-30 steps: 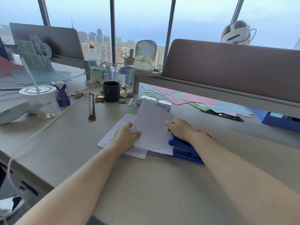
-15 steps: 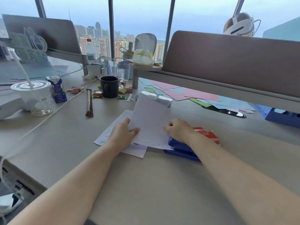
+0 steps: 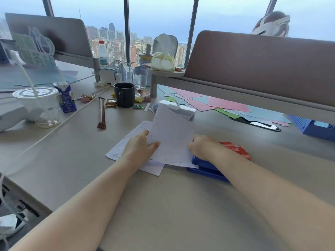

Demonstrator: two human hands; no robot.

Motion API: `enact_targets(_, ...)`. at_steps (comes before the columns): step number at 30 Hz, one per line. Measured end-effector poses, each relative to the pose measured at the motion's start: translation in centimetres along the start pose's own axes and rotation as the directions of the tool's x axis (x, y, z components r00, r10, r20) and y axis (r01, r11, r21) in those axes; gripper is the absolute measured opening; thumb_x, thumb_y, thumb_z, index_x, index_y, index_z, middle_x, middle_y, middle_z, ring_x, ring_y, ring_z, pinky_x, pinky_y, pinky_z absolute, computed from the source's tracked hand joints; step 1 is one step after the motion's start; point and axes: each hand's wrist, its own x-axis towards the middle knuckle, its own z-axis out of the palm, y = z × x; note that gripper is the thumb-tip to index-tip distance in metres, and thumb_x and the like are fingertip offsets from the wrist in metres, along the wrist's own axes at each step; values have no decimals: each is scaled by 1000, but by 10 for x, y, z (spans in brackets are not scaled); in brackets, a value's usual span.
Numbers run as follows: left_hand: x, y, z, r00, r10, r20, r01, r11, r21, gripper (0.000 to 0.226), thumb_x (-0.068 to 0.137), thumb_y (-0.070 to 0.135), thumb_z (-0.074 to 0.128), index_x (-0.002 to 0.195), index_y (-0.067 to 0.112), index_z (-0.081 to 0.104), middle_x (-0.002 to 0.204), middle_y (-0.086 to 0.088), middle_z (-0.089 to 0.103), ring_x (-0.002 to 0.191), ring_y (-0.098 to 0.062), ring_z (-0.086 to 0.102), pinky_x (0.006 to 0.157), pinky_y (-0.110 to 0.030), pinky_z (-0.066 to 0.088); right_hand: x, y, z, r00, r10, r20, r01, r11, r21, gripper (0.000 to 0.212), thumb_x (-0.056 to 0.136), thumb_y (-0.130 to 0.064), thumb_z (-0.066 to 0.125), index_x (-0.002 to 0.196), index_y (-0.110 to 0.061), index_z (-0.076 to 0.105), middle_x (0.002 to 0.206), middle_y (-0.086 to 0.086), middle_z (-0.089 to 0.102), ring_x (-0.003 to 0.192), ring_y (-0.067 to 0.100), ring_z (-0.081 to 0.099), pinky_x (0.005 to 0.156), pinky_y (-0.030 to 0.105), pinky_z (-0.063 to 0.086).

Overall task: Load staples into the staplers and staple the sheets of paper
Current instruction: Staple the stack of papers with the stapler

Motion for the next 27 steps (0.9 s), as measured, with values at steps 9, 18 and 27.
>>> enact_targets(9,4,1,-3,990,-122,72,122,993,5,50,91,32,51,134,10,39,123,-12,55,73,-24,64,57,-29,48,-11,0,-2,1000,-17,-1,17,994,-104,29,92,-15,32,109,-3,52,108,16,55,102,34,51,93,40,43)
enact_targets(18,9,-1,-3,983,-166,85,166,986,2,46,88,34,55,128,12,44,111,-8,60,58,-13,59,64,-37,56,-8,0,-1,996,-82,30,87,963,-254,25,93,-15,34,98,-5,56,122,19,56,90,27,44,92,41,43)
enact_targets(27,2,0,0,993,-89,83,93,994,-55,45,85,28,62,124,15,45,120,-7,59,53,-9,61,49,-25,46,-11,9,7,979,-168,-117,169,986,3,21,86,-10,43,67,-8,37,65,8,41,66,24,48,62,34,43)
